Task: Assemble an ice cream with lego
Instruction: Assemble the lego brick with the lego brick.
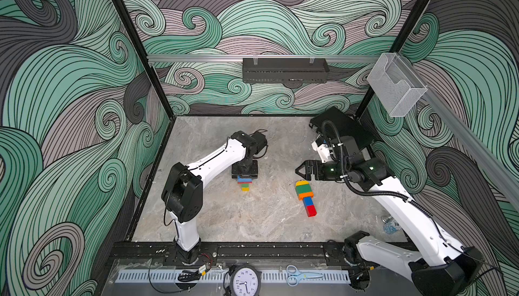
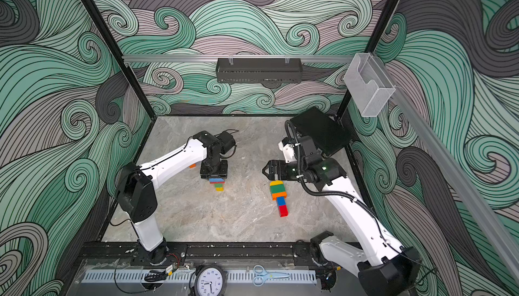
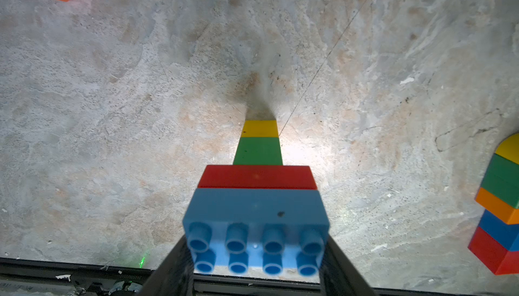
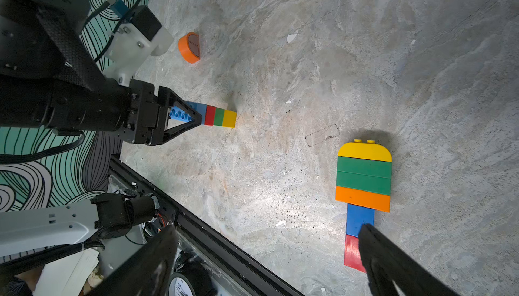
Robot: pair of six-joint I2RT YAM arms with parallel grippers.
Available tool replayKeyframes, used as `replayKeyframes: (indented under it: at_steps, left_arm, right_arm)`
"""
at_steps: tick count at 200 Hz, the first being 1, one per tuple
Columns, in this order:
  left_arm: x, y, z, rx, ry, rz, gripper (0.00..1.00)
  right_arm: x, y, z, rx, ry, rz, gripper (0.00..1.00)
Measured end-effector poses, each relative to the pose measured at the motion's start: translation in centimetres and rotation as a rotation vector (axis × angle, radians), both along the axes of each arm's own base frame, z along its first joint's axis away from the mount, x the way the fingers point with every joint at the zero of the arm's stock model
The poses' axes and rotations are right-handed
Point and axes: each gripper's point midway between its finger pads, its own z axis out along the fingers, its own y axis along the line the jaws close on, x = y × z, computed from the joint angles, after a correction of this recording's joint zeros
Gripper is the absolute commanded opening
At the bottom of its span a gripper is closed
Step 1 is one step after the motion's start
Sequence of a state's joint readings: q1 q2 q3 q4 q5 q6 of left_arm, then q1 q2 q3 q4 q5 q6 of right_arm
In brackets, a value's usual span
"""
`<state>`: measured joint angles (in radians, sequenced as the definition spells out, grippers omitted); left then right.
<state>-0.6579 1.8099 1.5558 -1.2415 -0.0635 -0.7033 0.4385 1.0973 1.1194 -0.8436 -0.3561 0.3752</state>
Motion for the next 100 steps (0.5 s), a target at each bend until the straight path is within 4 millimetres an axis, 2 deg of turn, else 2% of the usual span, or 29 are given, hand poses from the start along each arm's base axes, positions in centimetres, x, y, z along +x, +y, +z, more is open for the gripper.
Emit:
replayKeyframes:
  at_steps: [100]
  left_arm:
    - [0.19,0.21,0.03,0.012,-0.01,-0.008,0.68]
  right_arm:
    - [-0.19,-0.14,-0.18,-0.007,0.011,-0.002,0.99]
